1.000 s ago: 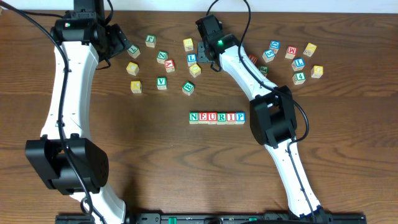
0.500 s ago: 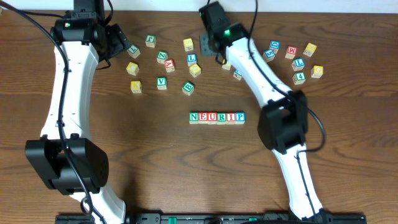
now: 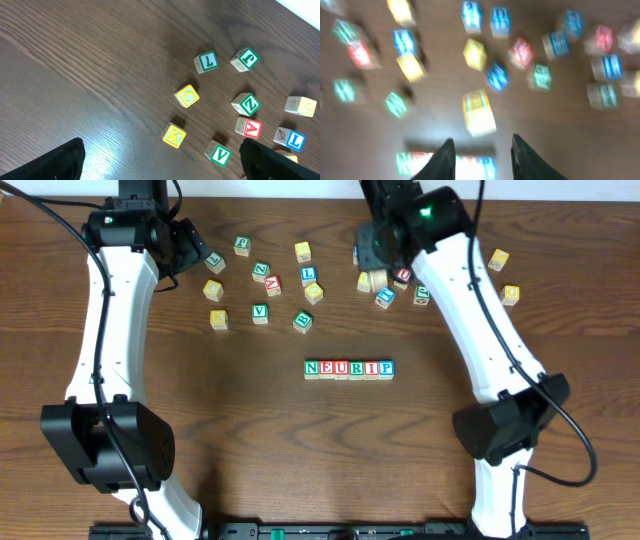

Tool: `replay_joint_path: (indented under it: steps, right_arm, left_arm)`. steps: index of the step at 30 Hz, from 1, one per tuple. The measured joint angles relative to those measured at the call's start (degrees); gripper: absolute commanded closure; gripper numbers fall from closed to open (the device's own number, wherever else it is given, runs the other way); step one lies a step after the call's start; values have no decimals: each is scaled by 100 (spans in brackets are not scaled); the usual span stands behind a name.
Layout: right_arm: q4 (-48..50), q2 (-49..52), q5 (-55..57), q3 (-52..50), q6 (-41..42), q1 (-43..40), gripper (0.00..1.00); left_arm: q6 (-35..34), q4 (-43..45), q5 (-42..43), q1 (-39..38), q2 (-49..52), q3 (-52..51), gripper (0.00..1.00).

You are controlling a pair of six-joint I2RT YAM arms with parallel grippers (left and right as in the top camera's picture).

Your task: Spell out NEURIPS

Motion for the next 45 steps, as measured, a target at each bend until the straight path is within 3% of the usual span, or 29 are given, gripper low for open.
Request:
replay_joint_path:
  steps: [7, 14, 17, 23, 30, 45]
  right_arm:
    - [-927, -9, 44, -367, -4, -118, 68]
    - [70, -7, 0, -1416, -4, -192, 61]
    - [870, 2, -35, -1832, 0, -192, 64]
    - [2398, 2, -57, -2883, 238, -192, 91]
    - [3558, 7, -79, -3816, 437, -197, 94]
    - [4413, 153, -170, -3904, 509, -197, 97]
  left_arm:
    - [0, 4, 0, 0, 0, 0, 2]
    - [0, 2, 2, 0, 0, 0, 2]
    - [0, 7, 0, 0, 0, 0, 3]
    - [0, 7, 2, 0, 2, 0, 2]
    - [0, 2, 0, 0, 2, 0, 2]
    - [0, 2, 0, 0, 2, 0, 2]
